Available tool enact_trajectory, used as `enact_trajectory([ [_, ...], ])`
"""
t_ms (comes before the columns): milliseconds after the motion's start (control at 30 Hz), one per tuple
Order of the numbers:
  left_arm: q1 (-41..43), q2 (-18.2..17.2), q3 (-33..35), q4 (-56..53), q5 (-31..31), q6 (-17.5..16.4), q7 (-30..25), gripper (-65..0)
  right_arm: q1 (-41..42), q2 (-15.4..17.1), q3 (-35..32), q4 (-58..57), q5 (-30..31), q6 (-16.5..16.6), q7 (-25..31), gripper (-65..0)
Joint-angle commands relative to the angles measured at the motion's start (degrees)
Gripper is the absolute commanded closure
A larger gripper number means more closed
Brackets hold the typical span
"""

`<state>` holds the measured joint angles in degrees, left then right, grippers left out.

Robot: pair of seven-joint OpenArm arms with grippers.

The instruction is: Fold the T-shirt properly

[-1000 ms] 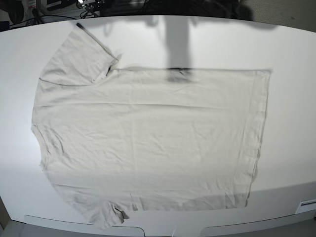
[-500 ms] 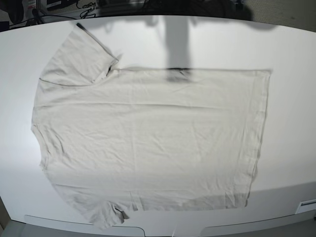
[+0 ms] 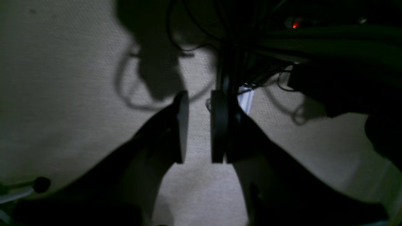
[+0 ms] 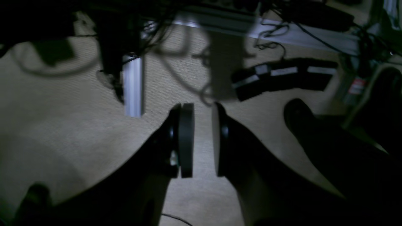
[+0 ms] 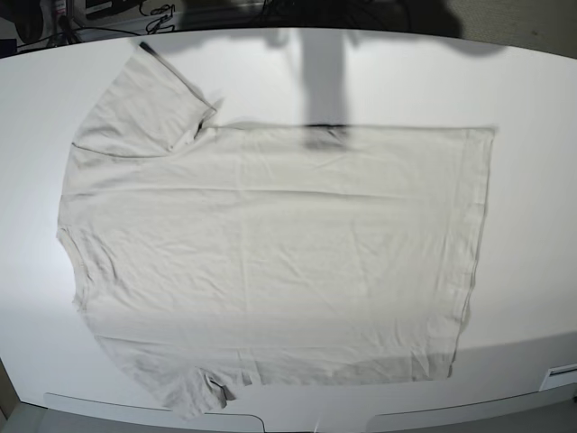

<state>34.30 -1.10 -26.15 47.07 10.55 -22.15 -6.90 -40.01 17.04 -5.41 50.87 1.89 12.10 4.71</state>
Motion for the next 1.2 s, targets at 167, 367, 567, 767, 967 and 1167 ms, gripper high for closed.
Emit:
enact_trajectory([
  [167, 10.0, -0.4, 0.0, 14.8, -3.5, -1.2, 4.7, -12.7, -11.0, 3.7, 0.2, 16.2, 6.8, -0.1, -1.1, -11.6],
  [367, 19.4, -0.3, 0.0, 31.5, -7.1, -4.3, 6.6, -12.7, -21.1, 8.5, 0.2, 32.4, 9.2, -0.1, -4.0, -11.6],
  [567, 26.1, -0.5, 0.0, 50.5, -9.1, -4.5, 12.3, -12.7, -29.0, 12.3, 2.6, 47.9, 8.7, -0.1, -6.1, -11.6],
  [767, 29.4, -3.1, 0.0, 68.7, -9.1, -4.5, 16.5, -12.7, -32.2, 12.5, 9.9, 60.6, 5.7, -0.1, -10.4, -11.6],
  [967, 27.5, -12.4, 0.0, 76.8, -8.3, -4.7, 16.7, -12.7, -32.0, 14.5, 15.1, 65.8, 3.0, -0.1, -10.8, -11.6],
  [1167, 19.7, -21.0, 5.8, 75.5, 8.7, -5.5, 14.3, -17.8, -32.0, 20.1, 15.2, 68.5, -2.2, -0.1, -11.3, -11.7],
])
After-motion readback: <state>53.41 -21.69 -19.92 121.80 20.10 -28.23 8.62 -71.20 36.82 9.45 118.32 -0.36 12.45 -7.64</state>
